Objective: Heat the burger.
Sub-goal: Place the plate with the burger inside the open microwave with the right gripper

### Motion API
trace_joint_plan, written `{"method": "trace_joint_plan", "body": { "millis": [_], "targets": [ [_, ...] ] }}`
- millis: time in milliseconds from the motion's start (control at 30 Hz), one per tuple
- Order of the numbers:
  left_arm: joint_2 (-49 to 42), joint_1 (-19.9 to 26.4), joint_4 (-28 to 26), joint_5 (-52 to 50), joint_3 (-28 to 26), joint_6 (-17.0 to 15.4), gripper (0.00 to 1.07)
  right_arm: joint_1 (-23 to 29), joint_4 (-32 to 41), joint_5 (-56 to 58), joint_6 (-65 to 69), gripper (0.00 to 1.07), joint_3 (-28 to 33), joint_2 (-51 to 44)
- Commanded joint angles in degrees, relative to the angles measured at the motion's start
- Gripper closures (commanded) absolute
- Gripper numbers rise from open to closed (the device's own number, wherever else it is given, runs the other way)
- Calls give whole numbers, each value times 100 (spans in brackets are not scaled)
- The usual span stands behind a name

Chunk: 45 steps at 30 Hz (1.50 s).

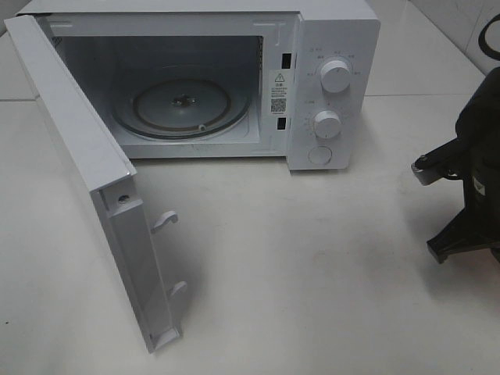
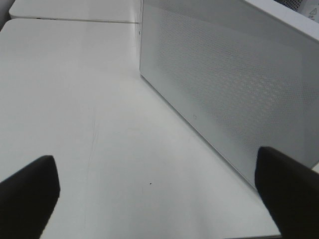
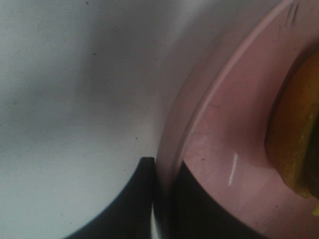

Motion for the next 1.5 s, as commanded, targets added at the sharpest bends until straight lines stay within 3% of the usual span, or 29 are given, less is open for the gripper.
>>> {"method": "trace_joint_plan", "body": {
  "millis": [33,333,633,1267,1500],
  "targets": [
    [-143,23,-34,-52,23,0,7,223,-355,453,80,107,29,-229],
    [-143,23,-34,-52,23,0,7,630,-350,590,80,107,338,-613],
    [-143,23,-34,-52,23,0,7,1450,-344,934,138,107,762,-1318],
    [-143,23,-34,-52,23,0,7,3994,-315,1828,315,107,882,-1908],
    [-143,23,-34,-52,23,0,7,4704,-315,1937,315,107,882,-1908]
  ]
}}
